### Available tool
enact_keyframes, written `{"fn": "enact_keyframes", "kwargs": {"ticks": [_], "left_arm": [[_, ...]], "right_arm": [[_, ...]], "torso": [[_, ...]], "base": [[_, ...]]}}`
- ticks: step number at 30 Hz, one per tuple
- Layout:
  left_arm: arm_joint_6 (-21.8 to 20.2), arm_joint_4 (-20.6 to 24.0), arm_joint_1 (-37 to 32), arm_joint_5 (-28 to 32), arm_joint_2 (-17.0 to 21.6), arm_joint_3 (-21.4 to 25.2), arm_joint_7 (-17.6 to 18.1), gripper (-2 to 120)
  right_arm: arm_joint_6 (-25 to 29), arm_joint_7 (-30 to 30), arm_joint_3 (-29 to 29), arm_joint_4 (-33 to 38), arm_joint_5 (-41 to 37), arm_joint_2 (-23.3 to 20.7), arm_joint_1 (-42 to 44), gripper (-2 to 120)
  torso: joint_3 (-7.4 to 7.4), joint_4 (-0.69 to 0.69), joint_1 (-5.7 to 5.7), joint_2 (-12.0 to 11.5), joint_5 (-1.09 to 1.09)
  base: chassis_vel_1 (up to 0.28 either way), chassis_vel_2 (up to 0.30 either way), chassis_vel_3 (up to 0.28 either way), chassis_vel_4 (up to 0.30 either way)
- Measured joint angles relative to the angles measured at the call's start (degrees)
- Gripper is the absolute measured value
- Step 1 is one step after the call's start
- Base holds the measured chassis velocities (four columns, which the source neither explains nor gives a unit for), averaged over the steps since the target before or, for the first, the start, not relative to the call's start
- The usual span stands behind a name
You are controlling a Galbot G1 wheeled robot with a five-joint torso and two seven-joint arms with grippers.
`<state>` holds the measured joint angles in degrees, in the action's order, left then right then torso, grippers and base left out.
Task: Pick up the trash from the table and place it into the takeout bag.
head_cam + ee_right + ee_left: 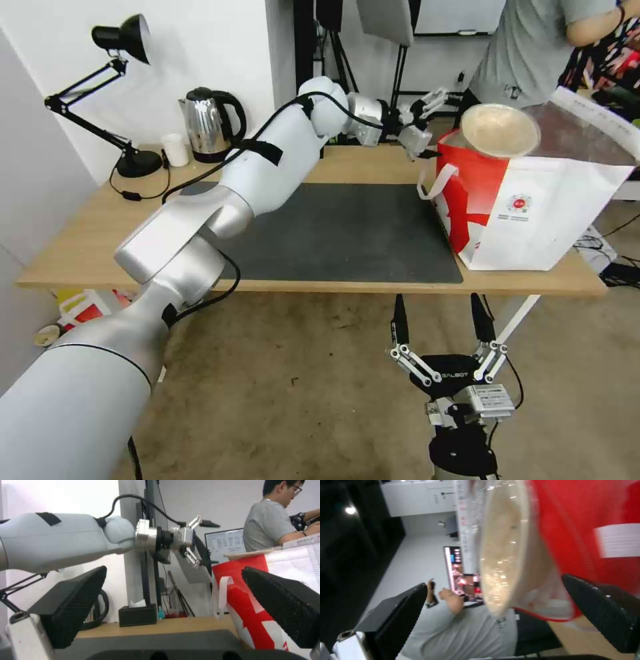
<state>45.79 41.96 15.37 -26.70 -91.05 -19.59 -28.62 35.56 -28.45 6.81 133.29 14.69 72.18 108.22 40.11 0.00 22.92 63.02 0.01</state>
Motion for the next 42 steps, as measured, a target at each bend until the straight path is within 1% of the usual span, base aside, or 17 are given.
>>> {"fn": "enact_keyframes", "kwargs": {"ticks": [7, 17, 20, 21, 22, 23, 24, 27, 28, 30, 32, 33, 36, 37, 38, 40, 42], "left_arm": [[0.01, 0.07, 1.14, -0.78, -0.18, 0.58, 2.72, 100], [0.01, 1.22, 1.95, 0.02, 0.44, 0.62, 2.50, 100], [-0.42, 2.34, 2.17, 3.06, 1.81, -0.21, 0.70, 100], [-1.61, 3.40, 2.17, 6.48, 3.21, -1.22, -0.81, 100], [-4.85, 5.37, 2.03, 13.93, 5.96, -3.49, -2.39, 100], [-4.85, 5.37, 2.03, 13.93, 5.96, -3.49, -2.39, 100], [-7.78, 7.14, 1.78, 19.63, 8.31, -5.15, -2.81, 100], [-15.53, 15.85, 0.85, 30.81, 15.62, -7.68, -2.92, 100], [-15.53, 15.85, 0.85, 30.81, 15.62, -7.68, -2.92, 100], [-19.32, 20.85, 0.10, 35.33, 19.93, -8.61, -1.93, 100], [-24.39, 27.92, -1.17, 40.40, 26.27, -8.89, 0.08, 100], [-24.39, 27.92, -1.17, 40.40, 26.27, -8.89, 0.08, 100], [-29.02, 37.39, -3.70, 45.16, 34.97, -6.34, 2.51, 100], [-30.67, 41.83, -5.55, 46.88, 38.98, -3.79, 3.86, 100], [-30.67, 41.83, -5.55, 46.88, 38.98, -3.79, 3.86, 100], [-33.28, 48.10, -9.97, 49.28, 44.34, 0.96, 6.58, 100], [-34.07, 50.14, -11.96, 50.01, 46.05, 3.04, 7.60, 100]], "right_arm": [[0.00, 0.00, 0.00, 0.00, 0.00, 0.00, 0.00, 100], [0.00, 0.00, 0.00, 0.00, 0.00, 0.00, 0.00, 100], [0.00, 0.00, 0.00, 0.00, 0.00, 0.00, 0.00, 100], [0.00, 0.00, 0.00, 0.00, 0.00, 0.00, 0.00, 100], [0.00, 0.00, 0.00, 0.00, 0.00, 0.00, 0.00, 100], [0.00, 0.00, 0.00, 0.00, 0.00, 0.00, 0.00, 100], [0.00, 0.00, 0.00, 0.00, 0.00, -0.01, 0.00, 100], [0.00, 0.00, 0.00, 0.00, 0.00, 0.00, 0.00, 100], [0.00, 0.00, 0.00, 0.00, 0.00, 0.00, 0.00, 100], [0.00, 0.00, 0.00, 0.00, 0.00, -0.01, 0.00, 100], [0.00, 0.00, 0.00, 0.00, 0.00, -0.01, 0.00, 100], [0.00, 0.00, 0.00, 0.00, 0.00, -0.01, 0.00, 100], [0.00, 0.00, 0.00, 0.00, 0.00, -0.01, 0.00, 100], [0.00, 0.00, 0.00, 0.00, 0.00, 0.00, 0.00, 100], [0.00, 0.00, 0.00, 0.00, 0.00, 0.00, 0.00, 100], [0.00, 0.00, 0.00, 0.00, 0.00, 0.01, 0.00, 100], [0.00, 0.00, 0.01, 0.00, 0.00, 0.00, 0.00, 100]], "torso": [[0.00, 0.01, 0.00, 0.00, -0.01], [0.00, -0.02, 0.00, 0.00, 0.00], [-0.01, -0.01, 0.00, 0.00, 0.00], [0.00, -0.01, 0.00, 0.00, -0.01], [0.00, 0.00, 0.00, 0.00, -0.01], [0.00, 0.00, 0.00, 0.00, -0.01], [0.00, 0.00, 0.00, 0.00, -0.03], [0.00, 0.02, 0.00, 0.00, -0.03], [0.00, 0.02, 0.00, 0.00, -0.03], [0.00, -0.02, 0.00, 0.00, -0.02], [0.00, 0.02, 0.01, 0.00, -0.04], [0.00, 0.02, 0.01, 0.00, -0.04], [0.00, 0.01, 0.00, 0.01, -0.02], [-0.01, 0.01, 0.00, 0.00, -0.03], [-0.01, 0.01, 0.00, 0.00, -0.03], [-0.01, 0.00, -0.01, 0.01, -0.02], [-0.01, -0.01, 0.00, 0.01, -0.01]], "base": [[0.000, 0.000, 0.000, 0.000], [0.000, 0.000, 0.000, 0.000], [0.000, 0.000, 0.000, 0.000], [0.000, 0.000, 0.000, 0.000], [0.000, 0.000, 0.000, 0.000], [0.000, 0.000, 0.000, 0.000], [0.000, 0.000, 0.000, 0.000], [0.000, 0.000, 0.000, 0.000], [0.000, 0.000, 0.000, 0.000], [0.000, 0.000, 0.000, 0.000], [0.000, 0.000, 0.000, 0.000], [0.000, 0.000, 0.000, 0.000], [0.000, 0.000, 0.000, 0.000], [0.000, 0.000, 0.000, 0.000], [0.000, 0.000, 0.000, 0.000], [0.000, 0.000, 0.000, 0.000], [0.000, 0.000, 0.000, 0.000]]}}
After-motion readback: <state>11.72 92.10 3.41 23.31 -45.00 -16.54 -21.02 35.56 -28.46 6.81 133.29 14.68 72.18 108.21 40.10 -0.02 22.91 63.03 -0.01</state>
